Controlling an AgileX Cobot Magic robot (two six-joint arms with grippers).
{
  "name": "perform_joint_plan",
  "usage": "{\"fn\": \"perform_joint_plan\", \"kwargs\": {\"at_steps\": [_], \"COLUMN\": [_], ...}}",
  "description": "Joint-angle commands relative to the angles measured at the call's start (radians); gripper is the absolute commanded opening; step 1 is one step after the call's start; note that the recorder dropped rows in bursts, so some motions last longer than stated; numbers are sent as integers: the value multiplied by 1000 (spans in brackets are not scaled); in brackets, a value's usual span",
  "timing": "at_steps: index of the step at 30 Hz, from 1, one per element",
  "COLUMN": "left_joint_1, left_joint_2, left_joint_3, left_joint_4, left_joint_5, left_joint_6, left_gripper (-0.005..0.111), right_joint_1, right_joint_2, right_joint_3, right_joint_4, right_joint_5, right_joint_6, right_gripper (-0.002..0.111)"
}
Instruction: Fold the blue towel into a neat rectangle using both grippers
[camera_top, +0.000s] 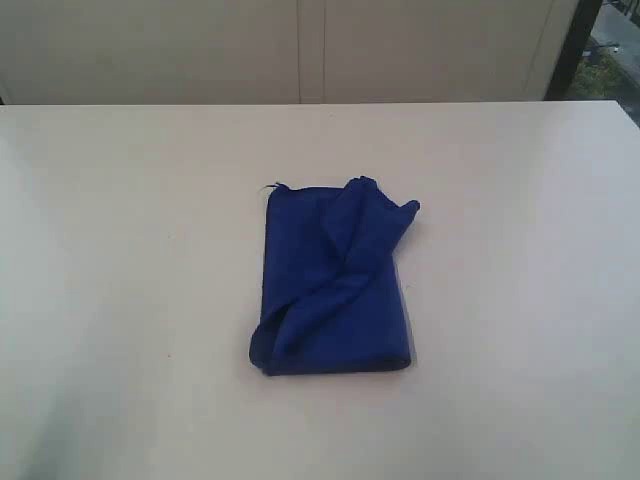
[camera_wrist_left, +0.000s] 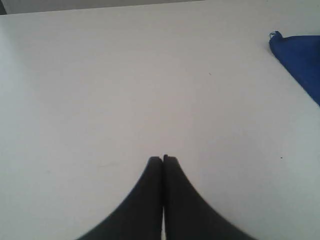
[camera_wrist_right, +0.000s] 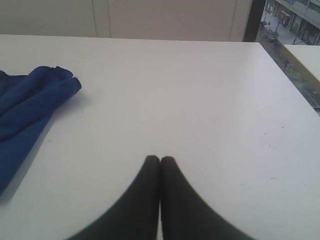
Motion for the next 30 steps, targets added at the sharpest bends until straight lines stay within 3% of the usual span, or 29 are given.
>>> {"fn": "perform_joint_plan", "kwargs": {"at_steps": [1,7,18,30], "left_joint_1": [2,2,2,2], "left_joint_2": [-4,-4,-4,-4], "left_joint_3": [6,6,6,6], "left_joint_4": [-3,-3,-3,-3], "left_joint_5": [-3,-3,-3,-3], "left_joint_6": [-9,-9,-9,-9], "left_gripper": [0,0,0,0], "right_joint_1": [-5,-5,-5,-5], "right_joint_2": [-6,-6,-6,-6], "right_joint_3": [5,5,5,-6], "right_joint_4": [2,2,2,2], "right_joint_5": [-6,-55,-490,-400], "right_joint_6": [5,0,0,-20], "right_gripper": [0,0,0,0]}}
